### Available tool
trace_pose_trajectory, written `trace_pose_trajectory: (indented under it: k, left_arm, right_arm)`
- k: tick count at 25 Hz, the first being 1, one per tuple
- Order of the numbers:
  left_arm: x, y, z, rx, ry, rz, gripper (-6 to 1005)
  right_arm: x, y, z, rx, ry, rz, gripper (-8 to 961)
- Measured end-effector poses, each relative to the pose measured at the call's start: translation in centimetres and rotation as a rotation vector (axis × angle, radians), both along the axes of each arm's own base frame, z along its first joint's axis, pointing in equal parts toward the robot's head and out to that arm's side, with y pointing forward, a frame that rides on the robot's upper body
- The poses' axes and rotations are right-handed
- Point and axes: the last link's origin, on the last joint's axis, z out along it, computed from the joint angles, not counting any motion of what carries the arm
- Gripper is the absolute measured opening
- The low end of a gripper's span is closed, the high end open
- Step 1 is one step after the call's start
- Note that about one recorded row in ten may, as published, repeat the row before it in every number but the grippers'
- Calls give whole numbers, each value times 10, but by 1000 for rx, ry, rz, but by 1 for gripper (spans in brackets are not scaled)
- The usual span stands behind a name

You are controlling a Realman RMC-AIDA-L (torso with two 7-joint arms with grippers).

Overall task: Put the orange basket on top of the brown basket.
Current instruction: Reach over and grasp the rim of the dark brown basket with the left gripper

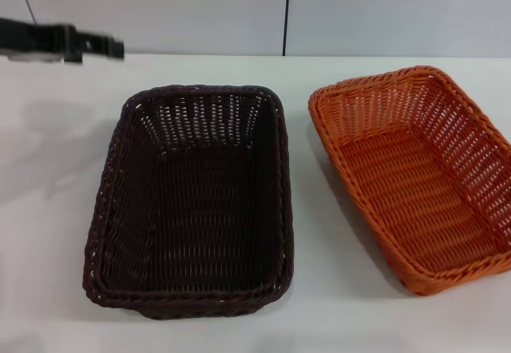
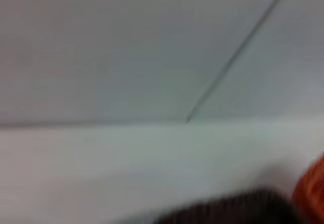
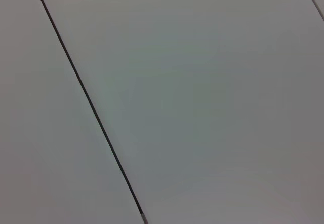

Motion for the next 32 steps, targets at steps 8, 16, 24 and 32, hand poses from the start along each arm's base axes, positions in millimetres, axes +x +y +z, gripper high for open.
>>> trace_pose_trajectory:
  k: [8, 16, 24, 32]
  left_arm:
    - [14, -7, -34, -94, 239, 86, 802]
    - [9, -8, -49, -102, 287, 142, 793]
    - [-6, -10, -65, -146, 278, 186, 785]
    - [-18, -8, -79, -172, 275, 216, 777]
  right_arm:
    - [-1, 5, 0, -8, 1, -6, 765]
    - [-1, 6, 2, -8, -2, -5, 763]
    - [-1, 6, 3, -6, -5, -6, 761]
    - [-3, 9, 2, -9, -4, 2, 759]
